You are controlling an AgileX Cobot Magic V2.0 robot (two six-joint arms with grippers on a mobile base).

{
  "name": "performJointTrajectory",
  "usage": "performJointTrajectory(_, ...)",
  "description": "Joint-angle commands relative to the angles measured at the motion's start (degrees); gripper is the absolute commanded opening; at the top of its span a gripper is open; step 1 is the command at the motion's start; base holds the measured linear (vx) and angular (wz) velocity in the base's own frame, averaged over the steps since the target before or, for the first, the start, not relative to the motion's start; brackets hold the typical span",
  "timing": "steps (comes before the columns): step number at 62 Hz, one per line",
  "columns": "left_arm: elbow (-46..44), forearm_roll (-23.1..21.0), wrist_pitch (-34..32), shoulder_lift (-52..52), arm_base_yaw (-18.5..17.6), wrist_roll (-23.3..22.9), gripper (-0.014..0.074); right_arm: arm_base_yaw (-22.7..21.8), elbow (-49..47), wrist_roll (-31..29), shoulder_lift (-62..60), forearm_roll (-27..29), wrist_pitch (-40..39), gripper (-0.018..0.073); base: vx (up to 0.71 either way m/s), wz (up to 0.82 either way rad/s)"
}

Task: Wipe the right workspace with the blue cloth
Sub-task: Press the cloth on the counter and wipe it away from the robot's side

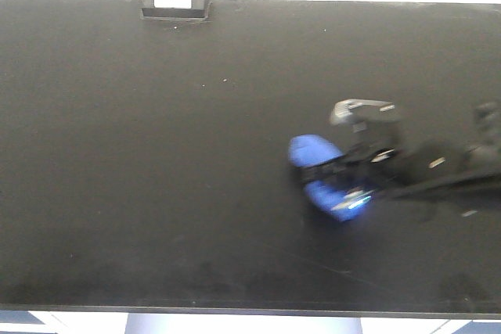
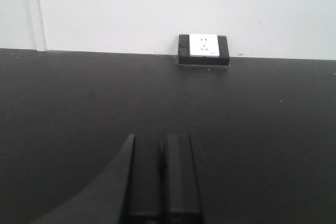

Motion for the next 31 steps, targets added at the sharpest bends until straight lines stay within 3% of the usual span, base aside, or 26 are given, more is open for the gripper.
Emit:
performJointTrajectory(1, 1.8, 0.1, -4.5, -0.9, 0.2, -0.5, -0.0006, -11.0, -1.5, -2.0, -2.3, -3.6, 2.1, 0.0002, 0.00, 0.00)
performJointTrajectory(12, 1.8, 0.1, -4.5, -0.9, 0.2, -0.5, -0.0006, -30.6, -1.5, -2.1, -2.3, -6.3, 5.7, 0.0002, 0.00, 0.00)
performJointTrajectory(18, 1.8, 0.1, -4.5, -0.9, 0.2, -0.5, -0.0006, -37.5, -1.5, -1.8, -2.3, -7.9, 6.4, 0.0002, 0.00, 0.00)
performJointTrajectory(24, 1.8, 0.1, -4.5, -0.9, 0.2, -0.5, -0.0006, -39.6, -1.5, -1.7, -2.3, -6.7, 6.9, 0.0002, 0.00, 0.00)
performJointTrajectory(31, 1.8, 0.1, -4.5, -0.9, 0.2, -0.5, -0.0006, -35.7, -1.5, -2.1, -2.3, -4.7, 7.4, 0.0002, 0.00, 0.00)
